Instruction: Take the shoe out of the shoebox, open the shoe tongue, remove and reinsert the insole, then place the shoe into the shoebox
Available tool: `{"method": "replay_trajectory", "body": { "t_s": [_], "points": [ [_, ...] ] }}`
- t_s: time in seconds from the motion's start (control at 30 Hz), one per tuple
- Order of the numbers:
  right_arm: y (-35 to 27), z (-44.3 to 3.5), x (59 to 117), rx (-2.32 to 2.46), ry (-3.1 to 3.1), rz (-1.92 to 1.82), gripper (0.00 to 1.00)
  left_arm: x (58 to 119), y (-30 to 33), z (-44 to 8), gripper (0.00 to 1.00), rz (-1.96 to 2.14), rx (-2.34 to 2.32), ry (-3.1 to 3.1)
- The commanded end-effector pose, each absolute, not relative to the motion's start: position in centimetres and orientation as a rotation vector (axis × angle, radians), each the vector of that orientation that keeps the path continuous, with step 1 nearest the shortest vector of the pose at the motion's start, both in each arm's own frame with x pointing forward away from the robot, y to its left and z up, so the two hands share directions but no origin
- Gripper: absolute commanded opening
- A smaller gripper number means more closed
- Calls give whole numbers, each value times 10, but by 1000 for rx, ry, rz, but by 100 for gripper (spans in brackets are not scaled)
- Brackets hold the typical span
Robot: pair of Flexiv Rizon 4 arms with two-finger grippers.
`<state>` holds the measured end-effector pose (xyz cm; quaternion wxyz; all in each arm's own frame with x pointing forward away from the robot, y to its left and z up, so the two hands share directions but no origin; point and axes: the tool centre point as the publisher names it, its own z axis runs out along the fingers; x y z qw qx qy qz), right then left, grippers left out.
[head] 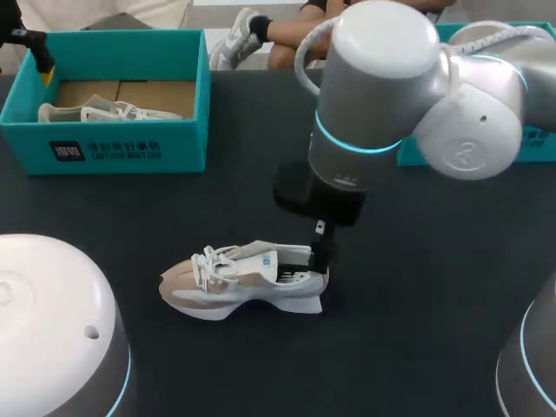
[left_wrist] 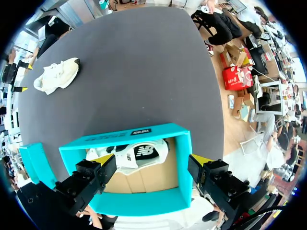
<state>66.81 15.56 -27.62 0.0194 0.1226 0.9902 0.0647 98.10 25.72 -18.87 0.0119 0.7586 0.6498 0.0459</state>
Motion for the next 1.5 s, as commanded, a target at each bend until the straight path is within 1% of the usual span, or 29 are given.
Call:
{"method": "replay_trajectory", "body": {
  "t_s": [0.03,0.2,0.23,0.27,0.3,0.4,0.77,1.2,1.5],
  "points": [
    [148,-279,671,241,3175,352,100,980,257,-189,100,148,2365,2024],
    [148,-279,671,241,3175,352,100,980,257,-189,100,148,2365,2024],
    [147,-280,671,286,3158,515,100,980,257,-189,100,148,2365,2024],
    [145,-282,670,301,3152,572,100,980,257,-189,100,148,2365,2024],
    [142,-283,670,278,3130,571,100,980,257,-189,100,148,2365,2024],
    [133,-284,669,299,3058,766,100,980,257,-189,100,148,2365,2024],
    [109,-285,679,235,2891,1187,100,980,257,-189,100,148,2365,2024],
    [89,-317,692,142,2785,1360,100,980,257,-189,100,148,2365,2024],
    [89,-317,692,142,2785,1360,100,980,257,-189,100,148,2365,2024]
  ]
}}
